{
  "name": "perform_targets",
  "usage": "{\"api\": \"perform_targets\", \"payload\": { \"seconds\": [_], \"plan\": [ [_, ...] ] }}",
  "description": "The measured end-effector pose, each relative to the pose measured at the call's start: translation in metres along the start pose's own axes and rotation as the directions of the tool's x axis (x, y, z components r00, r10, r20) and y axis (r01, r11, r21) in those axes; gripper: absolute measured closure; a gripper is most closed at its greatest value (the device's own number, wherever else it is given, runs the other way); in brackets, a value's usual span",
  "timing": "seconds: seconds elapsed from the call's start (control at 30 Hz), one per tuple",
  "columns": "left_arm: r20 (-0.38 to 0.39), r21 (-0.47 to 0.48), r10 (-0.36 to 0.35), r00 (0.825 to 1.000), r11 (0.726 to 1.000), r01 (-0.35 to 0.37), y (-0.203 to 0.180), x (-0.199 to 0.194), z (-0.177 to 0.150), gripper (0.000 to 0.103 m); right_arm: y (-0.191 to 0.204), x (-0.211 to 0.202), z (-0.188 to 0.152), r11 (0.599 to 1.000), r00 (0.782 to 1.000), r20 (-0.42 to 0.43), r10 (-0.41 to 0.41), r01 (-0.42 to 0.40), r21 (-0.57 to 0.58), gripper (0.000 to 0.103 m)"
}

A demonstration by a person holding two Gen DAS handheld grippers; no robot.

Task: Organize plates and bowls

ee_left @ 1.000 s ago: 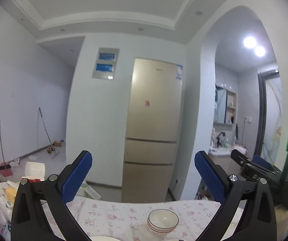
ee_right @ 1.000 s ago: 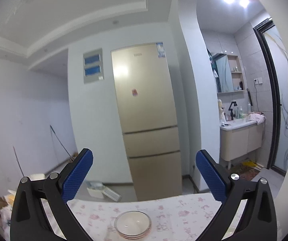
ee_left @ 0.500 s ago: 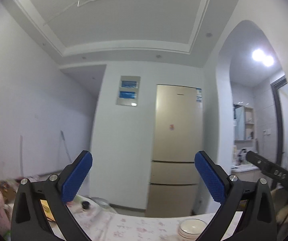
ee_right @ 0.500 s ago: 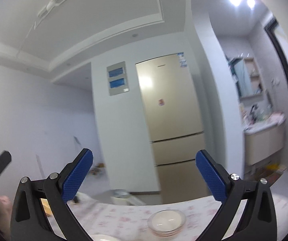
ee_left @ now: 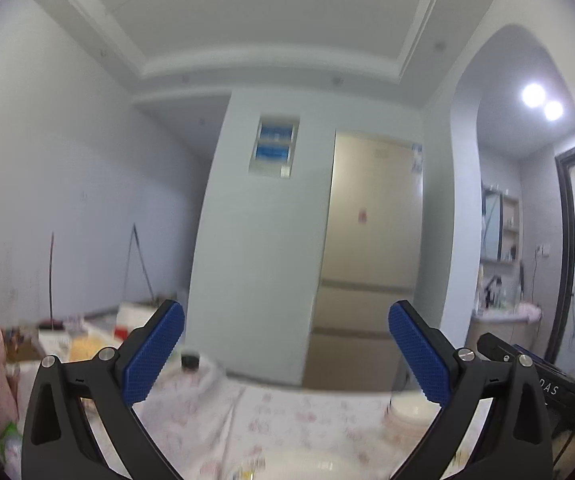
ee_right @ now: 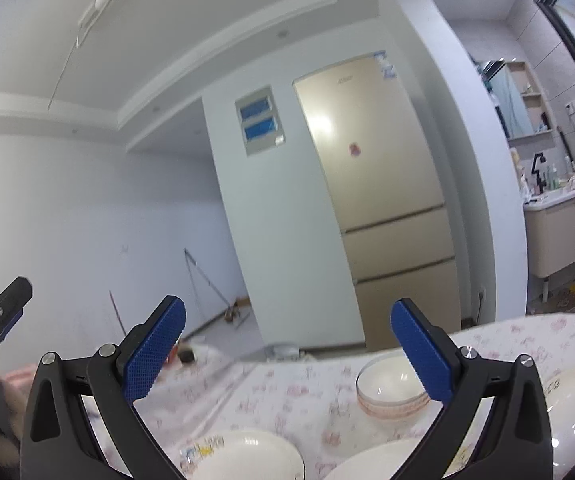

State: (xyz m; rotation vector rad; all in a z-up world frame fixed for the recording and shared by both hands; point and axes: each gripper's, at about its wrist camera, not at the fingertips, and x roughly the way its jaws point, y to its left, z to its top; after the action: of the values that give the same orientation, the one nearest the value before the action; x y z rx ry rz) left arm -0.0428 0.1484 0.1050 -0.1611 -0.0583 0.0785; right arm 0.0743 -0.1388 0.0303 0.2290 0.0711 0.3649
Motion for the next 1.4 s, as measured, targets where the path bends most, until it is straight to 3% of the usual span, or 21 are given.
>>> {"api": "perform_targets", "payload": {
  "seconds": [0.13, 0.2, 0.3, 0.43, 0.53, 0.6, 0.73, 0.83, 0.87, 0.97, 1.03, 1.07, 1.17, 1.23, 1.37, 1.4],
  "plan": [
    [-0.196, -0.096, -0.047, 0.979, 0.995, 0.029, 0.020, 0.016, -0.021, 0.000, -0.007, 0.013, -0.022, 1.000, 0.995, -0.104, 0.005, -0.003, 0.023, 0.001],
    [-0.218, -0.122, -0.058, 0.974, 0.992, 0.031, 0.027, 0.011, -0.028, 0.000, -0.012, 0.016, -0.028, 0.998, 0.986, -0.166, 0.024, -0.014, 0.059, 0.001],
    [-0.242, -0.075, -0.005, 0.970, 0.997, -0.013, 0.029, 0.008, -0.042, 0.000, -0.012, 0.014, -0.037, 0.990, 0.973, -0.212, 0.093, -0.067, 0.124, 0.002],
    [-0.307, -0.078, 0.028, 0.951, 0.995, -0.054, 0.038, 0.020, -0.070, 0.001, -0.009, 0.017, -0.056, 0.948, 0.928, -0.288, 0.238, -0.159, 0.274, 0.007],
    [-0.364, -0.121, 0.004, 0.931, 0.991, -0.052, 0.049, 0.027, -0.081, 0.008, -0.008, 0.018, -0.077, 0.930, 0.894, -0.364, 0.261, -0.131, 0.344, 0.015],
    [-0.412, -0.177, -0.043, 0.910, 0.984, -0.034, 0.055, 0.033, -0.087, 0.012, -0.012, 0.017, -0.090, 0.923, 0.877, -0.400, 0.266, -0.111, 0.369, 0.018],
    [-0.520, -0.246, -0.058, 0.852, 0.966, -0.085, 0.064, 0.043, -0.106, 0.014, -0.022, 0.020, -0.117, 0.882, 0.837, -0.460, 0.296, -0.053, 0.469, 0.019],
    [-0.579, -0.263, -0.037, 0.815, 0.954, -0.144, 0.070, 0.051, -0.123, 0.035, -0.025, 0.026, -0.136, 0.847, 0.808, -0.500, 0.312, 0.003, 0.532, 0.019],
    [-0.598, -0.268, -0.033, 0.801, 0.950, -0.161, 0.073, 0.055, -0.130, 0.039, -0.025, 0.027, -0.142, 0.847, 0.799, -0.522, 0.300, 0.029, 0.531, 0.019],
    [-0.650, -0.312, -0.081, 0.755, 0.935, -0.169, 0.081, 0.068, -0.151, 0.039, -0.021, 0.031, -0.157, 0.862, 0.780, -0.567, 0.264, 0.073, 0.502, 0.020],
    [-0.689, -0.353, -0.135, 0.712, 0.921, -0.167, 0.084, 0.075, -0.165, 0.039, -0.016, 0.037, -0.165, 0.867, 0.759, -0.595, 0.264, 0.083, 0.491, 0.029],
    [-0.695, -0.363, -0.151, 0.702, 0.917, -0.163, 0.085, 0.076, -0.168, 0.039, -0.014, 0.040, -0.167, 0.871, 0.749, -0.608, 0.265, 0.084, 0.484, 0.030],
    [-0.701, -0.334, -0.137, 0.700, 0.930, -0.152, 0.081, 0.077, -0.171, 0.039, -0.007, 0.048, -0.173, 0.888, 0.719, -0.644, 0.261, 0.084, 0.453, 0.047],
    [-0.716, -0.326, -0.139, 0.684, 0.933, -0.151, 0.078, 0.080, -0.176, 0.039, -0.004, 0.053, -0.177, 0.897, 0.698, -0.675, 0.237, 0.110, 0.428, 0.049],
    [-0.788, -0.298, -0.110, 0.606, 0.929, -0.219, 0.081, 0.091, -0.193, 0.039, 0.000, 0.060, -0.193, 0.896, 0.649, -0.725, 0.229, 0.150, 0.418, 0.059],
    [-0.791, -0.310, -0.123, 0.599, 0.925, -0.218, 0.083, 0.092, -0.195, 0.040, 0.001, 0.061, -0.195, 0.897, 0.641, -0.732, 0.232, 0.151, 0.416, 0.063]
  ]
}}
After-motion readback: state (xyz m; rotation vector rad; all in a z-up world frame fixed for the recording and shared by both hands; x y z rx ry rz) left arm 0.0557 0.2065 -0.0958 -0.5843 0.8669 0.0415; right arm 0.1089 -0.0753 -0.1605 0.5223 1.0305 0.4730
